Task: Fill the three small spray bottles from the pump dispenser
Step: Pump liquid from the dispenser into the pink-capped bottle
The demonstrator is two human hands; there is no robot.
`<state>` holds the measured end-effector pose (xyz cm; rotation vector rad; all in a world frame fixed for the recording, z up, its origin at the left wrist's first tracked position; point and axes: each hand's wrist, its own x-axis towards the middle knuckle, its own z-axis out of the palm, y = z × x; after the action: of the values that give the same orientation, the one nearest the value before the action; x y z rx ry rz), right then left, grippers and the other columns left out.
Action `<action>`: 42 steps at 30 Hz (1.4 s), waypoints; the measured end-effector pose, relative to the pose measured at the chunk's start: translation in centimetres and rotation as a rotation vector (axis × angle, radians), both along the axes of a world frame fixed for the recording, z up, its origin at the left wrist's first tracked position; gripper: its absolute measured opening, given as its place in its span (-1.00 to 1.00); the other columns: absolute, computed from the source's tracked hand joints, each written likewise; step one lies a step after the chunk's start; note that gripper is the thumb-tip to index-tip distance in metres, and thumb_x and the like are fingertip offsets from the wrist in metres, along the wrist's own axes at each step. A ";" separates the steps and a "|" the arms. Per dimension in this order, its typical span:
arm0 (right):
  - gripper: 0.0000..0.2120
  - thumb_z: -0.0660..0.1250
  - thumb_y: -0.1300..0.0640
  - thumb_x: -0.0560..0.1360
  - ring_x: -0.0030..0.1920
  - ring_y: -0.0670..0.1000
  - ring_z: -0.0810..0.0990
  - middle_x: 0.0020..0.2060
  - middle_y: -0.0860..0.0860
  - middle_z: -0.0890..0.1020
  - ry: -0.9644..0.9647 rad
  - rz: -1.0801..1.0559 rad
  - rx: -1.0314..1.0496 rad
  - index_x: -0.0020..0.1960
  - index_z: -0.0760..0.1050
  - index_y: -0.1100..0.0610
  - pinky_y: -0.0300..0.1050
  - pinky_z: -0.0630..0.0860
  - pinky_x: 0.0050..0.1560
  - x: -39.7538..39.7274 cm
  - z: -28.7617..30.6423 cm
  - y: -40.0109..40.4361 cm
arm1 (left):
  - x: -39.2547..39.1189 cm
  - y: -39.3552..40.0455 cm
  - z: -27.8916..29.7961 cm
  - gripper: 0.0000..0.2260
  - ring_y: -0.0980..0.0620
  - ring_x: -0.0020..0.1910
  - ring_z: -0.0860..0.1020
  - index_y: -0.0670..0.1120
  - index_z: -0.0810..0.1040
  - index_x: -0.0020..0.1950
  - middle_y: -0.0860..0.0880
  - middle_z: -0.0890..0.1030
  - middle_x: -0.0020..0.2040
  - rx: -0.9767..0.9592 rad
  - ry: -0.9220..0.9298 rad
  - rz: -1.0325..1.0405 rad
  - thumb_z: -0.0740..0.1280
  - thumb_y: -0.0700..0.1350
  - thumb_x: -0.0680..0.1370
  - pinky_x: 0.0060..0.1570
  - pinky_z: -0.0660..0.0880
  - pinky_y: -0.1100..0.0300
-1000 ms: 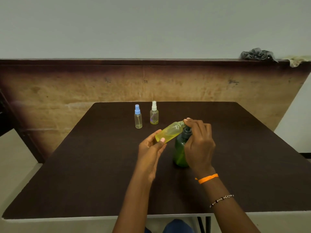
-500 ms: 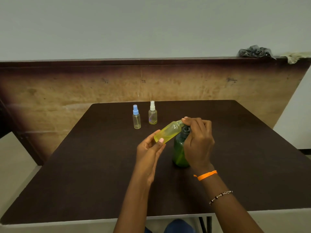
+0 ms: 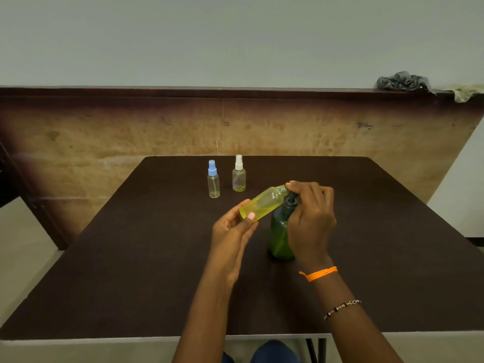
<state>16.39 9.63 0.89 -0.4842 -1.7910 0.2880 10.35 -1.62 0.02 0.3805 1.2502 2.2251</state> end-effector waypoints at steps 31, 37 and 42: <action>-0.67 0.06 0.29 0.41 -0.14 0.02 0.37 -0.21 0.02 0.62 -0.065 -0.007 0.063 -0.11 0.61 0.19 -0.02 0.46 -0.30 0.0 0.6 0.6 | 0.3 0.0 0.6 -0.69 0.05 0.10 0.56 -0.22 0.45 0.28 -0.05 0.60 0.05 -0.046 -0.001 0.017 0.22 -0.37 0.55 0.13 0.49 0.20; -0.67 0.07 0.27 0.46 -0.21 0.00 0.37 -0.21 0.00 0.62 -0.051 -0.052 0.063 -0.07 0.62 0.17 -0.09 0.43 -0.39 0.1 -0.5 0.1 | 0.1 -0.2 0.4 -0.69 0.07 0.09 0.56 -0.23 0.44 0.28 -0.05 0.60 0.04 -0.087 0.002 -0.005 0.22 -0.37 0.55 0.11 0.49 0.22; -0.71 0.08 0.25 0.38 -0.22 0.04 0.39 -0.31 0.00 0.58 -0.135 -0.067 0.132 -0.21 0.59 0.17 -0.07 0.41 -0.36 0.2 2.0 0.9 | 0.0 -0.3 1.1 -0.71 0.05 0.10 0.56 -0.21 0.47 0.25 -0.07 0.60 0.06 -0.082 0.014 0.000 0.24 -0.36 0.54 0.06 0.51 0.23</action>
<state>16.61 10.54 2.87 -0.4778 -1.9070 0.0910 10.34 -1.87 1.14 0.3644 1.3438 2.1660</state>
